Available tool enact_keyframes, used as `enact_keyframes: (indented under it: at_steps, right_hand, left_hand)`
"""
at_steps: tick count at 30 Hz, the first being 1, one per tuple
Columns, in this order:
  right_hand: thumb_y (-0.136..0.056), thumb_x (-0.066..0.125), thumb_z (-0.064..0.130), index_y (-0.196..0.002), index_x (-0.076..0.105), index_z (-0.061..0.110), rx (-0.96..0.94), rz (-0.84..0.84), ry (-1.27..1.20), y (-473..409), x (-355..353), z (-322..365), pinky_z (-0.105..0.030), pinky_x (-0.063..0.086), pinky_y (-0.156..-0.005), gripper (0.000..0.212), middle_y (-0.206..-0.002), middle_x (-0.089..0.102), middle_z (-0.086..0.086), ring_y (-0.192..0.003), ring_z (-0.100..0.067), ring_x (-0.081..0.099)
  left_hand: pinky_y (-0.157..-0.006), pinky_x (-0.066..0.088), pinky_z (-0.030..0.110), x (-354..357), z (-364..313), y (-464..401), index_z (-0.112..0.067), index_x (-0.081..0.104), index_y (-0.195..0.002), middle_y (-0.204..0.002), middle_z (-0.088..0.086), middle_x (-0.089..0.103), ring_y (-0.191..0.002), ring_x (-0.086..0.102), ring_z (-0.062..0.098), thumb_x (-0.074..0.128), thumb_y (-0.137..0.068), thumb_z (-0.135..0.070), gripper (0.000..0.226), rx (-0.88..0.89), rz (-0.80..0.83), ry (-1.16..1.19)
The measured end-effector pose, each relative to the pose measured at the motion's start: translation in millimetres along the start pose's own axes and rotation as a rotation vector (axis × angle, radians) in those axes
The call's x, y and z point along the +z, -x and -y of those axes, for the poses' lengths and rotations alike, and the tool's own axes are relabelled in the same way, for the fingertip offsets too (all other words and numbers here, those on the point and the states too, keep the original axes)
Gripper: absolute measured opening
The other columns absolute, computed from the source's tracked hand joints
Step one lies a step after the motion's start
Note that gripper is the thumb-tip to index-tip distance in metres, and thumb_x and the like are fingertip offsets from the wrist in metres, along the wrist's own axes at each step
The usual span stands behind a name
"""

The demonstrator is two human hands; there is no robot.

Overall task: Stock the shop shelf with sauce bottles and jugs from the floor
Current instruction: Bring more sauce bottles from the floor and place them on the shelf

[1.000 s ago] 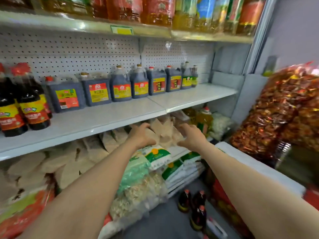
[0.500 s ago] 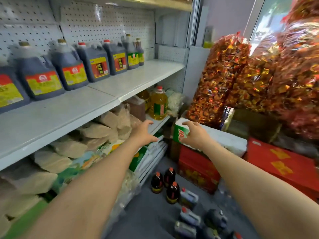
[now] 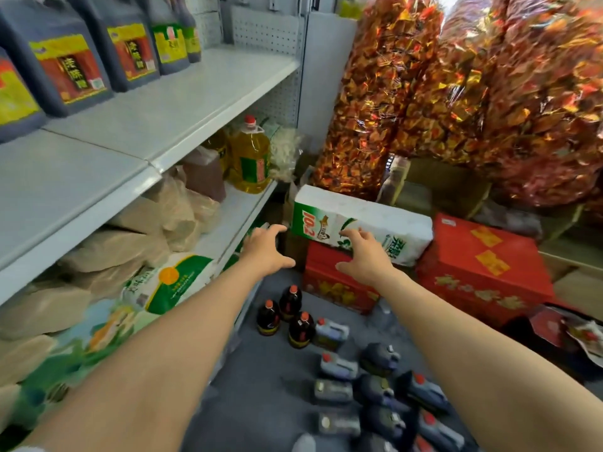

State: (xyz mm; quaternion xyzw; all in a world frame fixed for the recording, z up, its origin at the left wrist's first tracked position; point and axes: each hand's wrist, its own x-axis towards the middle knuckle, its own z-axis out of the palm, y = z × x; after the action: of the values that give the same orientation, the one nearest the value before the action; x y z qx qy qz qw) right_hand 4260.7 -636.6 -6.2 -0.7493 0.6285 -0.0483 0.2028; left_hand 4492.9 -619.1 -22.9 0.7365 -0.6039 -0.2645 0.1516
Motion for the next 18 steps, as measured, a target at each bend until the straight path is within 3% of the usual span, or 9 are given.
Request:
enact_keyframes:
  at_steps: [11,14,17,18]
  right_hand:
    - [-0.082,0.078,0.03,-0.148,0.035,0.025,0.063,0.152,-0.119,-96.3,57.2,-34.7,-0.041,0.05,-0.097,0.08,-0.146,0.039,-0.014,-0.128,-0.036,0.047]
    - [-0.087,0.073,0.024,-0.149,0.033,0.024,0.08,0.199,-0.145,-113.1,85.3,-50.0,-0.04,0.053,-0.088,0.073,-0.147,0.037,-0.014,-0.124,-0.035,0.049]
    - [-0.091,0.069,0.025,-0.149,0.032,0.022,0.129,0.245,-0.185,-126.0,115.4,-71.6,-0.028,0.051,-0.071,0.069,-0.148,0.035,-0.012,-0.119,-0.031,0.052]
    - [-0.092,0.069,0.027,-0.15,0.032,0.022,0.153,0.259,-0.2,-129.8,126.6,-79.8,-0.03,0.051,-0.074,0.069,-0.149,0.034,-0.011,-0.121,-0.031,0.051]
  left_hand:
    - [-0.109,0.038,0.041,48.2,23.6,-76.3,-0.035,0.039,-0.147,-0.145,0.011,0.04,-0.135,0.038,0.033,0.084,-0.074,-0.039,0.086,-0.086,0.104,0.029]
    - [-0.106,0.039,0.041,73.5,37.6,-92.6,-0.037,0.039,-0.147,-0.147,0.008,0.039,-0.135,0.039,0.032,0.084,-0.074,-0.038,0.085,-0.123,0.154,0.04]
    - [-0.107,0.041,0.043,104.3,54.4,-108.8,-0.037,0.04,-0.146,-0.149,0.008,0.039,-0.136,0.039,0.032,0.085,-0.072,-0.04,0.087,-0.144,0.213,0.022]
    - [-0.107,0.041,0.043,116.4,61.0,-115.3,-0.036,0.04,-0.146,-0.149,0.008,0.039,-0.136,0.04,0.032,0.085,-0.072,-0.04,0.087,-0.15,0.236,0.025]
